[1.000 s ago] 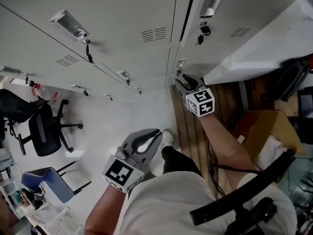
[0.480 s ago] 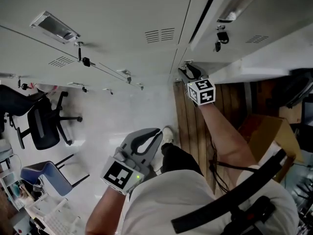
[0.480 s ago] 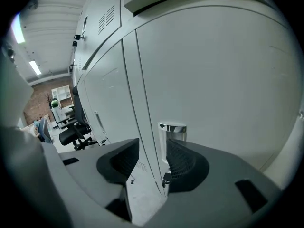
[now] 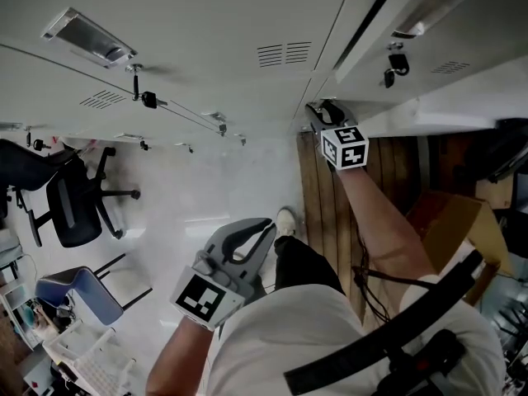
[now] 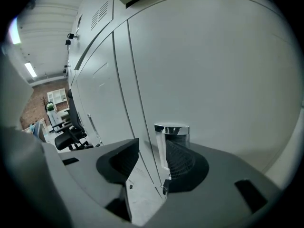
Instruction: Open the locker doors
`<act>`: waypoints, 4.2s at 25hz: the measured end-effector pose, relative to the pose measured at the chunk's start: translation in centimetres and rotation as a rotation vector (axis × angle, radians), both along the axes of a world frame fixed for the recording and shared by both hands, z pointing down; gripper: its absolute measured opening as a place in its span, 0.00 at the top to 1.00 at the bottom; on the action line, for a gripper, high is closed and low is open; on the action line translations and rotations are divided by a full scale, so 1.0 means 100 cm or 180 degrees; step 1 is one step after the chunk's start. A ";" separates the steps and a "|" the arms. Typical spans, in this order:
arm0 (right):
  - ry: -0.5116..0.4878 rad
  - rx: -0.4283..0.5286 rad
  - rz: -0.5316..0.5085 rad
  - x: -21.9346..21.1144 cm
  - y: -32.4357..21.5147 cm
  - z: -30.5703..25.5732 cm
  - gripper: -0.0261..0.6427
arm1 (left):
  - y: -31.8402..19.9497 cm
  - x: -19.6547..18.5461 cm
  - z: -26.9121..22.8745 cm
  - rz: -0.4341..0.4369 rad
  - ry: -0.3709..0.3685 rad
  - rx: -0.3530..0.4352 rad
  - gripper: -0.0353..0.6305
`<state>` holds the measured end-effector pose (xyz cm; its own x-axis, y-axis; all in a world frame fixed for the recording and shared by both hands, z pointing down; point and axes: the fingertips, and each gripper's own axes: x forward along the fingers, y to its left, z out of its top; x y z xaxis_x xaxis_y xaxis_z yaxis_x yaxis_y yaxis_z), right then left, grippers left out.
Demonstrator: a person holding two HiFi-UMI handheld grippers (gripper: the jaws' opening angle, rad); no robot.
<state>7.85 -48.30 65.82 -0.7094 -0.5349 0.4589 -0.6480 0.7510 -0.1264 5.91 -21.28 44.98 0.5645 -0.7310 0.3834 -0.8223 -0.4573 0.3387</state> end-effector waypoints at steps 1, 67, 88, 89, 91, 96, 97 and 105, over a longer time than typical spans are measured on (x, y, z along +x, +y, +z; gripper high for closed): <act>0.0002 0.0002 0.0018 0.000 0.000 0.000 0.75 | 0.000 -0.001 0.001 -0.0001 0.0002 0.0001 0.93; 0.0368 -0.0442 0.0815 0.235 0.148 0.008 0.82 | 0.039 0.153 -0.011 0.1752 0.0079 0.0089 0.93; 0.0674 -0.0371 0.0997 0.342 0.128 0.006 0.88 | 0.041 0.181 -0.019 0.1717 0.0044 0.0123 0.93; 0.0680 -0.0366 0.1004 0.344 0.127 0.006 0.88 | 0.041 0.180 -0.019 0.1708 0.0043 0.0124 0.93; 0.0692 -0.0360 0.1021 0.348 0.126 0.007 0.88 | 0.041 0.179 -0.019 0.1688 0.0037 0.0120 0.93; 0.0691 -0.0348 0.1139 0.358 0.121 0.006 0.88 | 0.045 0.173 -0.016 0.1675 -0.0009 0.0126 0.93; 0.0690 -0.0351 0.1167 0.360 0.120 0.006 0.88 | 0.046 0.171 -0.015 0.1659 -0.0017 0.0117 0.93; 0.0754 -0.0338 0.1496 0.370 0.120 0.003 0.88 | 0.060 0.145 -0.021 0.1463 0.0040 0.0147 0.93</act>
